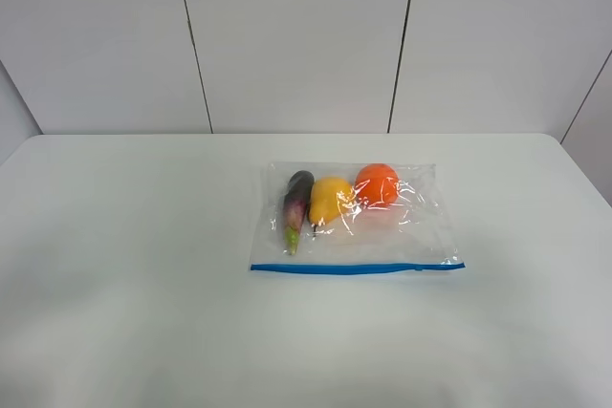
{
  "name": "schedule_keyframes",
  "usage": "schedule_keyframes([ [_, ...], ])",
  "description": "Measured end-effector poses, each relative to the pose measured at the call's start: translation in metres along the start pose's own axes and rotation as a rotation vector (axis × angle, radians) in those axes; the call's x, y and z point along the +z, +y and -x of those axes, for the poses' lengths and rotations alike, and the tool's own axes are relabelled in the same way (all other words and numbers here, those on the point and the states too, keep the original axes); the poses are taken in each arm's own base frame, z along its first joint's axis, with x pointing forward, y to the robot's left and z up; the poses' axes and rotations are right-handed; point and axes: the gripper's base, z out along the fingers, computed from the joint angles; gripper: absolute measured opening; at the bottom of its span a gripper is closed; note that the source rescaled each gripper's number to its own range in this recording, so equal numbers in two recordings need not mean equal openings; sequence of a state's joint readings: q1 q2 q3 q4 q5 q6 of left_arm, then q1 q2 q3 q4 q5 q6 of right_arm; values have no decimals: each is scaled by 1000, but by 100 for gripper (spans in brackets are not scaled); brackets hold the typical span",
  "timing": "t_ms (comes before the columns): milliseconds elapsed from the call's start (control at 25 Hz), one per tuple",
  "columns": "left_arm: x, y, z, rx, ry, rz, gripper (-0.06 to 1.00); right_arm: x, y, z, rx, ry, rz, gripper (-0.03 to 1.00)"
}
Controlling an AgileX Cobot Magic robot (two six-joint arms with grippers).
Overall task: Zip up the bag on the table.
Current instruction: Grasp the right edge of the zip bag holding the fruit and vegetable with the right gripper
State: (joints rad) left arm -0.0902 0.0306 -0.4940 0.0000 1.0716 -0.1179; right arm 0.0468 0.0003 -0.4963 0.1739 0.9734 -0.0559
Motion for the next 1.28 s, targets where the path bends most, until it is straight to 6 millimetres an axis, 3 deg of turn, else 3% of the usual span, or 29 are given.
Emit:
schedule_keyframes([
  [160, 0, 0, 0, 0, 0, 0, 100, 6, -2, 15, 28, 2, -24, 99],
  [440, 0, 0, 0, 0, 0, 0, 100, 33, -13, 63, -33, 52, -118, 99],
  [720, 0, 0, 0, 0, 0, 0, 100, 88, -21, 98, 1, 100, -139, 99],
  [1000, 0, 0, 0, 0, 0, 0, 100, 157, -31, 94, 60, 235, -152, 99],
  [1280, 0, 0, 0, 0, 0, 0, 100, 210, -40, 69, 123, 411, -173, 99],
])
